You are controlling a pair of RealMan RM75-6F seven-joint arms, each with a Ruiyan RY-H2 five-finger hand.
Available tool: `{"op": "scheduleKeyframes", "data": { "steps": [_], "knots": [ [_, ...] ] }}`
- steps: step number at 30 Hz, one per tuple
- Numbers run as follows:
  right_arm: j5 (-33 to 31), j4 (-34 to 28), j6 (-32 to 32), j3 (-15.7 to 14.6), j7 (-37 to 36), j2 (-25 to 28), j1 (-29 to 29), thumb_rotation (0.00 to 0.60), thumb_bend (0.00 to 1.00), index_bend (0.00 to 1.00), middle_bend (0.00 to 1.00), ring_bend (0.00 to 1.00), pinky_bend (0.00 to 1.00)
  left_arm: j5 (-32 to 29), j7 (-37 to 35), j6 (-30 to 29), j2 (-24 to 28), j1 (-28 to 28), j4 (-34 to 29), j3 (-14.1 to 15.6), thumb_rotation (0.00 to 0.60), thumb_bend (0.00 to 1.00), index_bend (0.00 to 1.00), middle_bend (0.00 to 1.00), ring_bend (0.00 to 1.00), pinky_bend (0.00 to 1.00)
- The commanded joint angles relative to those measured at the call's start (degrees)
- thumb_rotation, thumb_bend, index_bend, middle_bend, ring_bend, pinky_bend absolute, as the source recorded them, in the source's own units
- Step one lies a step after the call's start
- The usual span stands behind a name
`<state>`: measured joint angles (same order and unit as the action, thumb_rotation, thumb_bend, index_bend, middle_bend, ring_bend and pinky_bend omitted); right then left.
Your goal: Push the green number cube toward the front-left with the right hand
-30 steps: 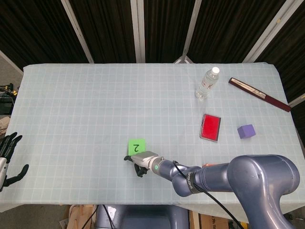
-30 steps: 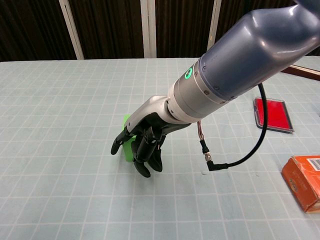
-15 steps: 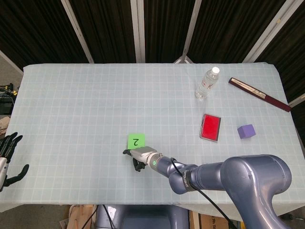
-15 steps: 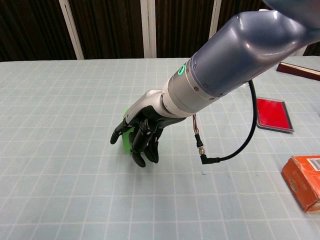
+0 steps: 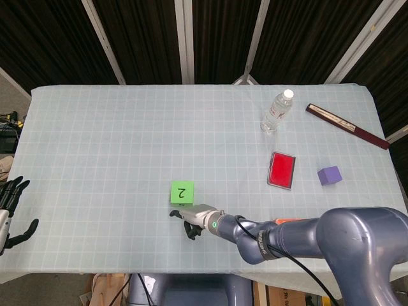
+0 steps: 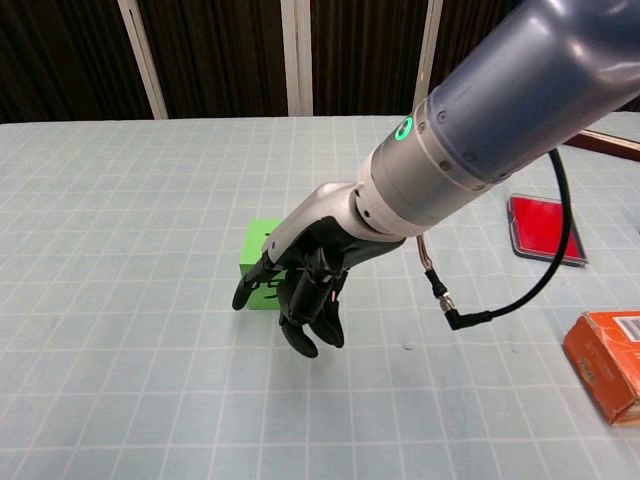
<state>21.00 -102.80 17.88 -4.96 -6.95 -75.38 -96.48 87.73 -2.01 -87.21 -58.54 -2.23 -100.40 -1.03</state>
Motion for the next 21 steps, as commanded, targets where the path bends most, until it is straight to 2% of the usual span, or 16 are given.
{"op": "scheduleKeyframes", "data": {
  "steps": [1,3,6,8,12,14,16,18,19,21],
  "knots": [
    [4.5,-5.7,-0.7,1.1,-0.9,5.4,3.6,0.600,1.00,0.05,0.64,0.61,0.43,0.2,0.3,-0.2,-0.1,0.1,-0.1,0.1,0.600,0.44,0.07,0.00,0.00,0.04],
    [6.4,-7.1,-1.1,1.3,-1.3,7.9,5.5,0.600,1.00,0.05,0.64,0.60,0.43,0.3,0.6,-0.3,-0.2,0.2,-0.2,0.2,0.600,0.44,0.07,0.00,0.00,0.04],
    [9.6,-9.2,0.6,0.0,-0.6,12.5,8.1,0.600,1.00,0.06,0.60,0.54,0.42,0.5,1.0,-0.6,-0.3,0.3,-0.3,0.2,0.600,0.44,0.07,0.00,0.00,0.04],
    [11.0,-10.5,3.0,-1.9,0.6,15.1,9.2,0.600,1.00,0.06,0.56,0.50,0.38,0.5,1.4,-0.7,-0.5,0.4,-0.3,0.2,0.600,0.44,0.07,0.00,0.00,0.04],
    [13.1,-14.8,11.6,-7.6,5.3,21.2,11.9,0.600,1.00,0.06,0.43,0.36,0.26,0.5,2.3,-1.0,-0.7,0.5,-0.5,0.2,0.600,0.44,0.07,0.00,0.00,0.04],
    [14.4,-17.5,18.2,-11.3,10.3,23.6,13.4,0.600,1.00,0.05,0.35,0.30,0.19,0.5,2.6,-1.2,-0.8,0.6,-0.5,0.2,0.600,0.44,0.07,0.00,0.00,0.04],
    [16.4,-21.5,29.8,-15.9,18.3,25.4,16.7,0.600,1.00,0.04,0.29,0.23,0.13,0.7,3.1,-1.4,-1.0,0.7,-0.6,0.2,0.600,0.44,0.07,0.00,0.00,0.04],
    [19.7,-25.5,42.9,-18.8,24.5,25.2,22.8,0.600,0.99,0.03,0.25,0.19,0.10,0.8,3.4,-1.4,-1.2,0.7,-0.6,0.3,0.600,0.44,0.07,0.00,0.00,0.04],
    [21.5,-26.4,47.1,-19.5,25.9,24.9,25.3,0.600,0.98,0.03,0.23,0.17,0.09,0.9,3.5,-1.4,-1.3,0.6,-0.6,0.3,0.600,0.44,0.07,0.00,0.00,0.04],
    [28.6,-26.8,58.5,-21.5,27.8,23.3,34.1,0.600,0.93,0.03,0.20,0.16,0.08,1.2,3.9,-1.3,-1.4,0.6,-0.6,0.5,0.600,0.44,0.07,0.00,0.00,0.04]
  ]
}}
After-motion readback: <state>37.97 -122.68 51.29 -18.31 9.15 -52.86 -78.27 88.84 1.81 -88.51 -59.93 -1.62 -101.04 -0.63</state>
